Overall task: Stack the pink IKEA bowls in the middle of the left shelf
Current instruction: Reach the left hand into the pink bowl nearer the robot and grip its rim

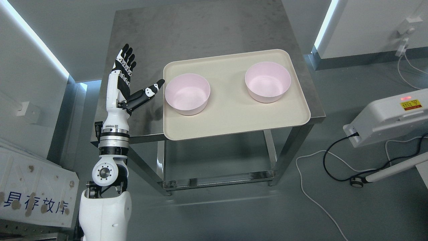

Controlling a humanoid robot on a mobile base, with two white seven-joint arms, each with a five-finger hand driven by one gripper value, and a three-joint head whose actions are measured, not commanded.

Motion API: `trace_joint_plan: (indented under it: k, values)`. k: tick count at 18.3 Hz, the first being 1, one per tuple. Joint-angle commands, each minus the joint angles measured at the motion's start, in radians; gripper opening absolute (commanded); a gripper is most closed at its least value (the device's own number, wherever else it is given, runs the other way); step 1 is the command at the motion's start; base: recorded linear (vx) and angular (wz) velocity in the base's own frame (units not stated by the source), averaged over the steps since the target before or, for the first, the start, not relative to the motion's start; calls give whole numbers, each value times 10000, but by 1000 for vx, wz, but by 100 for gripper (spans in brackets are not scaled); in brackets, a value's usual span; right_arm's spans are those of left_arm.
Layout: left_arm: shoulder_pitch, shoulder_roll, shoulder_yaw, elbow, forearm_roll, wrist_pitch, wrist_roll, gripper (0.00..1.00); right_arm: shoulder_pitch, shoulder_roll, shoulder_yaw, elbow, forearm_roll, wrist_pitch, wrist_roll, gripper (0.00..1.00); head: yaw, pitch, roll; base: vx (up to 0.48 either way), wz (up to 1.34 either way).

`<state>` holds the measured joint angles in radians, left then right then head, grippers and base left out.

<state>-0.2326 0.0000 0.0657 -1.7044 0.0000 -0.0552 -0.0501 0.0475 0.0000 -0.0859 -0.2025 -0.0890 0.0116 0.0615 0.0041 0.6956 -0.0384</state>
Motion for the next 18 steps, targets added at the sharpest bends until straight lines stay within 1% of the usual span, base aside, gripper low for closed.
trace_joint_plan:
  k: [1,3,5,7,9,10,11,12,14,15,17,18]
  values:
    - [-36,175,-151,-76,307,-46,-613,100,0,-175,0,0,0,6,-1,100,0,0,0,13,0]
    - [-265,243,-44,168,292,-46,-1245,100,0,-175,0,0,0,6,-1,100,0,0,0,0,0]
    - [-648,994,18,475,292,-62,-1569,100,16,-175,0,0,0,6,-1,100,0,0,0,0,0]
    - [-1367,1729,170,965,292,-62,-1982,100,16,-175,0,0,0,6,-1,100,0,0,0,0,0]
    - [-2257,2573,157,1610,277,152,-3038,99,0,-175,0,0,0,6,-1,100,0,0,0,0,0]
    - [-2519,3078,35,1840,231,624,-3604,99,0,-175,0,0,0,6,-1,100,0,0,0,0,0]
    - [-2825,3584,-285,1964,230,1524,-4233,99,0,-175,0,0,0,6,-1,100,0,0,0,0,0]
    - [-3086,3878,-683,1980,230,2126,-4755,99,0,-175,0,0,0,6,-1,100,0,0,0,0,0]
    - [-3349,3988,-1267,1980,215,2407,-5570,99,0,-175,0,0,0,6,-1,100,0,0,0,0,0]
    - [-3426,4004,-1392,1995,185,2423,-5680,98,0,-175,0,0,0,6,-1,100,0,0,0,0,0]
    - [-3457,3897,-1652,1980,-334,2423,-5773,95,0,-175,0,0,0,6,-1,100,0,0,0,-2,6]
    - [-3427,3866,-1882,1980,-550,2423,-5849,91,0,-175,0,0,0,6,-1,100,0,0,0,-5,12]
